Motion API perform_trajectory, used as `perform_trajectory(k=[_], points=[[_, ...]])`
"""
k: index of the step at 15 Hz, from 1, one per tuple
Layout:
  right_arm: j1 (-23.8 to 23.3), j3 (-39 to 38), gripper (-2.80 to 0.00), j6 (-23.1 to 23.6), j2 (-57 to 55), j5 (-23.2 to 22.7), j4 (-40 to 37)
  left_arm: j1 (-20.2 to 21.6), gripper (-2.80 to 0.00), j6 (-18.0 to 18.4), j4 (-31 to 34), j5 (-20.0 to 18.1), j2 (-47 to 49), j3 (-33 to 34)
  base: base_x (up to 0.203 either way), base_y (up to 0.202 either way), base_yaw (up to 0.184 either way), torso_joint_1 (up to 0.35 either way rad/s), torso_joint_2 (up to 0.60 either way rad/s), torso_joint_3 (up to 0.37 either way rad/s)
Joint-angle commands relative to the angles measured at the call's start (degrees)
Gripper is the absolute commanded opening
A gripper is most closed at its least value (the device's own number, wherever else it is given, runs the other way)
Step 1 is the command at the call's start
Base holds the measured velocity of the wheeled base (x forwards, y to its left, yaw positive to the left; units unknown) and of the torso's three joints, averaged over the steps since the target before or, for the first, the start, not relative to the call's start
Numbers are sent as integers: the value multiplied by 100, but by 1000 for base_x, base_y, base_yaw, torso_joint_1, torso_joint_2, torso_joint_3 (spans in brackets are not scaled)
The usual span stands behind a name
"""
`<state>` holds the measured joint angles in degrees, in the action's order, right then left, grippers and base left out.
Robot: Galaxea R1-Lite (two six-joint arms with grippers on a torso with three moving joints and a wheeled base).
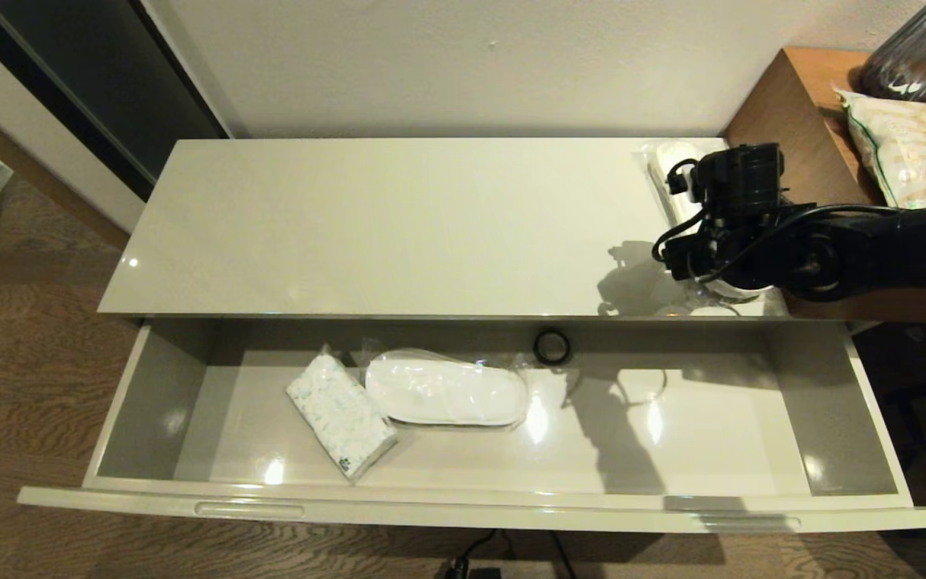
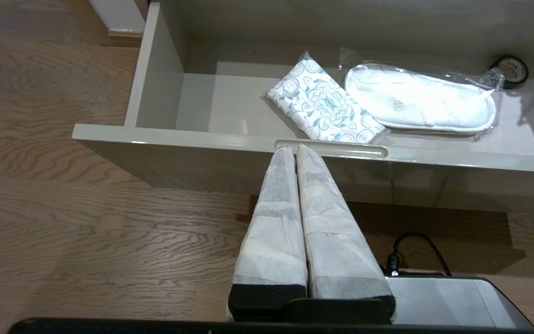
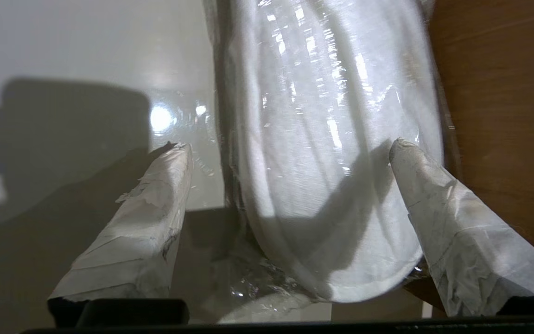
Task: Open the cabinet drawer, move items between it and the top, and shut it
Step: Pick up the disposable slippers on the table
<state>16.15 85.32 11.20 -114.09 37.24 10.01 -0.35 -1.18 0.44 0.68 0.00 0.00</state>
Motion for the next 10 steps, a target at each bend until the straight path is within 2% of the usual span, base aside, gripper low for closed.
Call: perform_trajectory(k=[1, 4, 7, 8, 10], points=[[-91, 163, 0, 67, -447, 37, 278, 0, -280, -5, 0, 2, -9, 0, 0, 0, 0, 0, 0, 0], [-432, 270, 0, 345, -718, 116, 843, 0, -280, -5, 0, 2, -9, 0, 0, 0, 0, 0, 0, 0], [-578, 249, 0, 512, -729, 132, 1106, 0, -280, -5, 0, 2, -9, 0, 0, 0, 0, 0, 0, 0], [-578, 222, -280, 621, -704, 241, 1145, 0, -280, -5, 0, 2, -9, 0, 0, 0, 0, 0, 0, 0], [-569, 230, -280, 647, -685, 293, 1249, 0, -280, -5, 0, 2, -9, 0, 0, 0, 0, 0, 0, 0]])
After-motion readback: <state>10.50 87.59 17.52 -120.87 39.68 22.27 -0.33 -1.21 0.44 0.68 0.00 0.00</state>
